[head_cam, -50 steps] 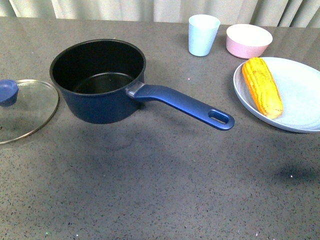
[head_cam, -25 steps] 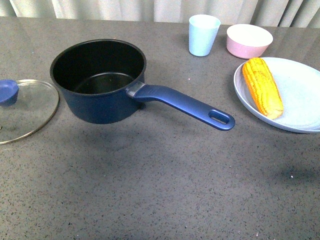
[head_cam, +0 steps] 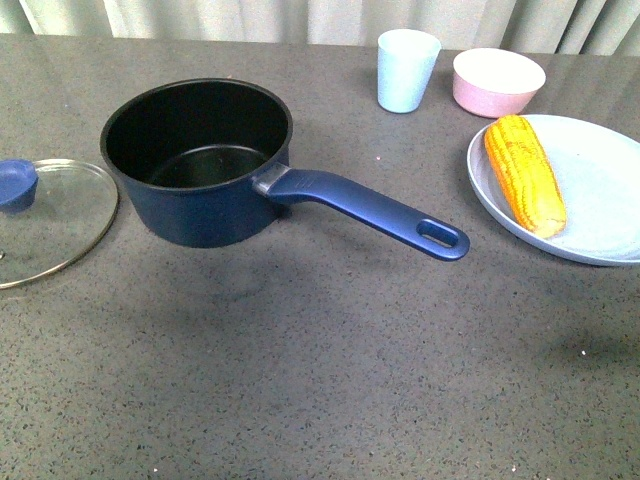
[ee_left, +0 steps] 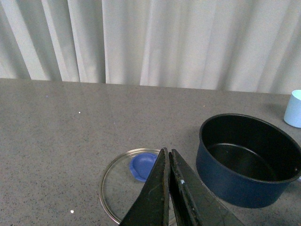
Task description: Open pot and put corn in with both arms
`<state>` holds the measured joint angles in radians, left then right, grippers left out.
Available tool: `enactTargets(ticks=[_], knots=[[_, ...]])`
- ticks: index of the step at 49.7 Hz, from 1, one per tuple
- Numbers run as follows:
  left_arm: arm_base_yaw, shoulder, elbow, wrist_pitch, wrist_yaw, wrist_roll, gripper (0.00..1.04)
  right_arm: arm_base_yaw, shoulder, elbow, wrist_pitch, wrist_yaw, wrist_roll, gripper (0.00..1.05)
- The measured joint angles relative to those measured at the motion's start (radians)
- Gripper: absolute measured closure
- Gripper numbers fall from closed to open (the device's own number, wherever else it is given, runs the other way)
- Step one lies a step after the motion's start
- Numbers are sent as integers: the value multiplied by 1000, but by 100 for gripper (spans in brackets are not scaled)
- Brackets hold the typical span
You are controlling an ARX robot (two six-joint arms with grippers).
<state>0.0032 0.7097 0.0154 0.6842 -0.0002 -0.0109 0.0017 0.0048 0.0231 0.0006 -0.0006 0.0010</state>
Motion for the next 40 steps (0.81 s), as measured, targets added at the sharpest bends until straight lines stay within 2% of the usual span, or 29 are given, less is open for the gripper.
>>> enactTargets(ticks=[40], knots=[[-1,-446,-1,-420,0,0,103,0,0,0,0,0,0,9]])
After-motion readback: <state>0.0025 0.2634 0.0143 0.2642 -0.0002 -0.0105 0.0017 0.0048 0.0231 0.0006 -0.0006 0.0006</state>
